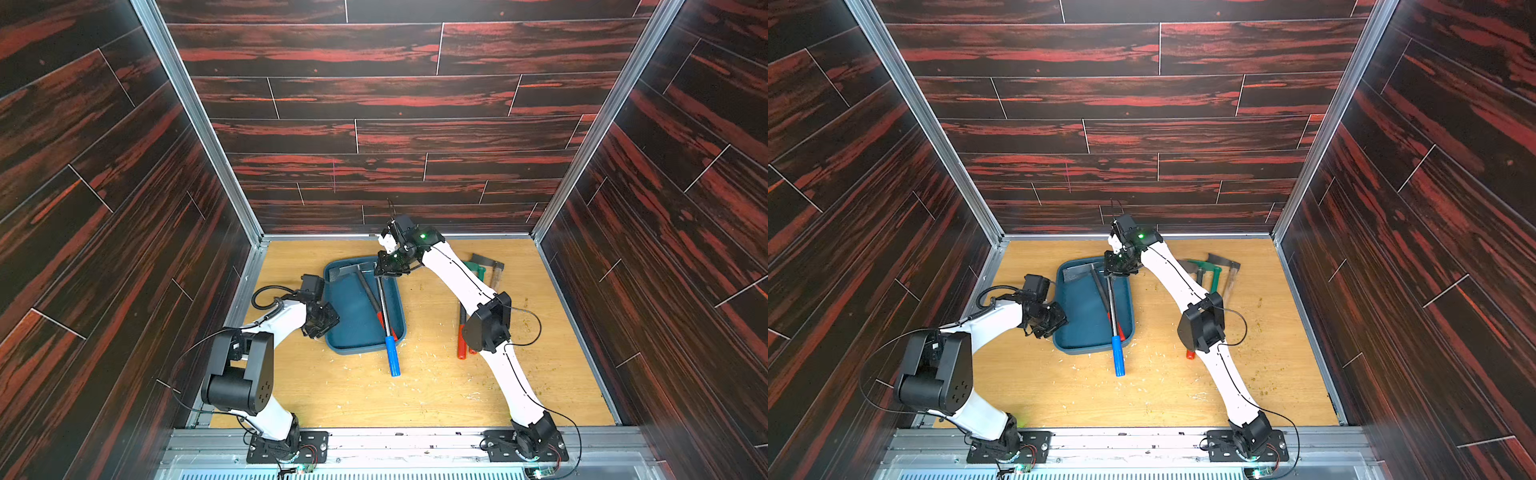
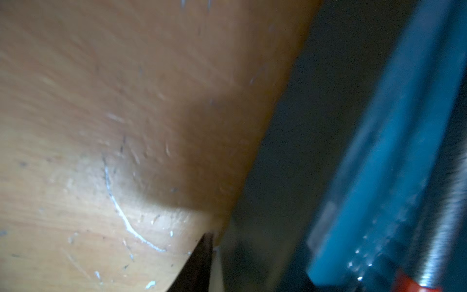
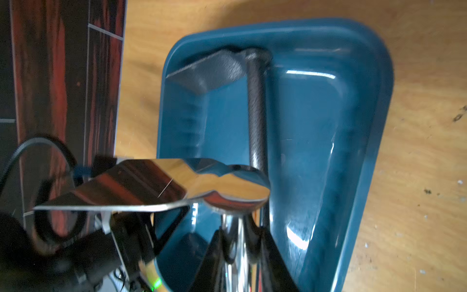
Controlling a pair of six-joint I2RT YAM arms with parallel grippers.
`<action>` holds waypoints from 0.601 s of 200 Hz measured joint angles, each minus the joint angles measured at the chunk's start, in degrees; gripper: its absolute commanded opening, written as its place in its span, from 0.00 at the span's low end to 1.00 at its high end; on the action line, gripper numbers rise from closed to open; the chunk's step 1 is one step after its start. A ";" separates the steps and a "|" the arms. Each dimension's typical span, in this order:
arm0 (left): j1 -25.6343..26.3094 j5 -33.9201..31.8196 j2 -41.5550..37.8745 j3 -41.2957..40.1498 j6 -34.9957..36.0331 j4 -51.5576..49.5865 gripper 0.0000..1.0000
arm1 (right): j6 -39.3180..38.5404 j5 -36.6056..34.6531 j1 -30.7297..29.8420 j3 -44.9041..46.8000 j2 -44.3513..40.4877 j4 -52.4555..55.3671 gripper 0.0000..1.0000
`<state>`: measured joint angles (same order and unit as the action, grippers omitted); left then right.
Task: Put the small hoe into the storage box
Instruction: Adjust the storage box at the center of the board, then place the hoe in the storage box.
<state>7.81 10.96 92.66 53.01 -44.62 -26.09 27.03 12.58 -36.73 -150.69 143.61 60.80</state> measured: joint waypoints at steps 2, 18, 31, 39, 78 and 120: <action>0.02 0.00 0.00 -0.09 0.02 0.02 0.41 | 0.22 -0.11 0.09 0.00 0.13 -0.15 0.00; 0.31 0.00 -0.02 -0.85 0.00 0.00 0.41 | 1.31 -0.61 0.63 0.24 0.87 -1.31 0.00; 0.59 0.00 -0.02 -1.38 0.00 0.00 0.41 | 2.47 -0.87 1.16 0.66 1.27 -2.40 0.00; 0.70 -0.02 -0.02 -1.62 0.00 -0.02 0.41 | 3.21 -1.09 1.46 0.83 1.38 -3.15 0.00; 0.87 -0.79 -1.49 -1.95 0.00 -0.66 0.42 | 8.90 -2.12 2.25 0.92 1.46 -6.14 0.00; 0.90 -3.52 -6.21 -0.28 0.00 -3.91 0.42 | 15.87 -3.43 1.84 5.66 1.46 -9.62 0.00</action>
<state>8.71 7.44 86.46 52.73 -44.62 -30.00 42.89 9.15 -34.89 -145.03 145.08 51.18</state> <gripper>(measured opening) 0.419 0.228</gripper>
